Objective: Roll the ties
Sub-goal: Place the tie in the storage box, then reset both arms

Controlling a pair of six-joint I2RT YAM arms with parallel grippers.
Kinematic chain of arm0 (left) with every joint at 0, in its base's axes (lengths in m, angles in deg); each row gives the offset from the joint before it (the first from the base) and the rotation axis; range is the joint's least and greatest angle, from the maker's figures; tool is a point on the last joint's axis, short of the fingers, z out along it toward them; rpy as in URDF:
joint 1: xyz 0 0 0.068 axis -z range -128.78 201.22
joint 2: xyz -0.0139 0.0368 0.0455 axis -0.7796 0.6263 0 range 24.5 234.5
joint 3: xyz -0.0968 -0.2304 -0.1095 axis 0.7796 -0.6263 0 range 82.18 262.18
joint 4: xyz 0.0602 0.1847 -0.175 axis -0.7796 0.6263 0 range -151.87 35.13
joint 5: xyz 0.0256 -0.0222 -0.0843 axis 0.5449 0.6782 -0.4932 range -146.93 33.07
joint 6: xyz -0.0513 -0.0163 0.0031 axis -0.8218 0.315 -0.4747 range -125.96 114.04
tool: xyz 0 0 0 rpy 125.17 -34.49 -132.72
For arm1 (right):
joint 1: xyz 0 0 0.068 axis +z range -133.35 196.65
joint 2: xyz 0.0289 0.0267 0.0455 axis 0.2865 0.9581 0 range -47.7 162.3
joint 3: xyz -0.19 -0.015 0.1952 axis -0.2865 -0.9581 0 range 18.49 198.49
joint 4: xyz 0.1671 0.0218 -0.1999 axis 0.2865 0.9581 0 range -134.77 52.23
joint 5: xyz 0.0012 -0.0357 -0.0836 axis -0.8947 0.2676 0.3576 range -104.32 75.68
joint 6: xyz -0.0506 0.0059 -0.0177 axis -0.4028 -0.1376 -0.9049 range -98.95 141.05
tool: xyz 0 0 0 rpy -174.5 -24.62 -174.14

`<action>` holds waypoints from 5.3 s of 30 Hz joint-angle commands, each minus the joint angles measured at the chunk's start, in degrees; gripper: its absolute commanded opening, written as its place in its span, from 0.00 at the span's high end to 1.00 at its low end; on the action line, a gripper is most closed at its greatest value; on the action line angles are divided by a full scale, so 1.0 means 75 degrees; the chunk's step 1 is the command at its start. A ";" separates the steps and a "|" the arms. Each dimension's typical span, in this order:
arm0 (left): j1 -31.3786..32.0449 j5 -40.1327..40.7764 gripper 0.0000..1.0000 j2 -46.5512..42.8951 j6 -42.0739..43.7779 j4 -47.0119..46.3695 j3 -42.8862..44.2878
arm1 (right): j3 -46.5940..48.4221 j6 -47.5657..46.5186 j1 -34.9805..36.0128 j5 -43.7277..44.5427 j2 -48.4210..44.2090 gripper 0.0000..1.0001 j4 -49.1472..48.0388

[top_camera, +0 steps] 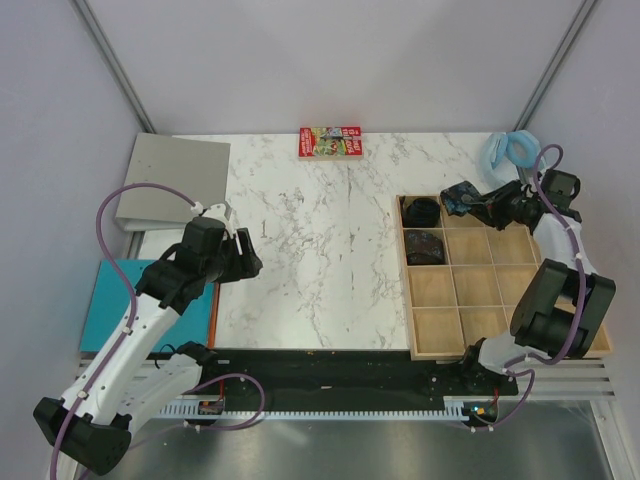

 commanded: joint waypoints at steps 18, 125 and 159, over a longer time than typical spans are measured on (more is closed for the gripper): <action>-0.0060 0.0007 0.28 -0.0003 0.0289 -0.0253 -0.0066 | 0.0062 -0.0147 -0.0051 0.0509 0.1277 1.00 -0.0323; -0.0060 0.0125 0.28 -0.0448 0.0242 -0.0288 -0.0089 | 0.1399 -0.0275 0.2770 0.0509 -0.2203 0.02 -0.0953; -0.0084 -0.0122 0.28 -0.0448 0.0394 -0.0651 -0.0183 | -0.1016 -0.2092 0.9029 0.5966 -0.2636 0.02 -0.1072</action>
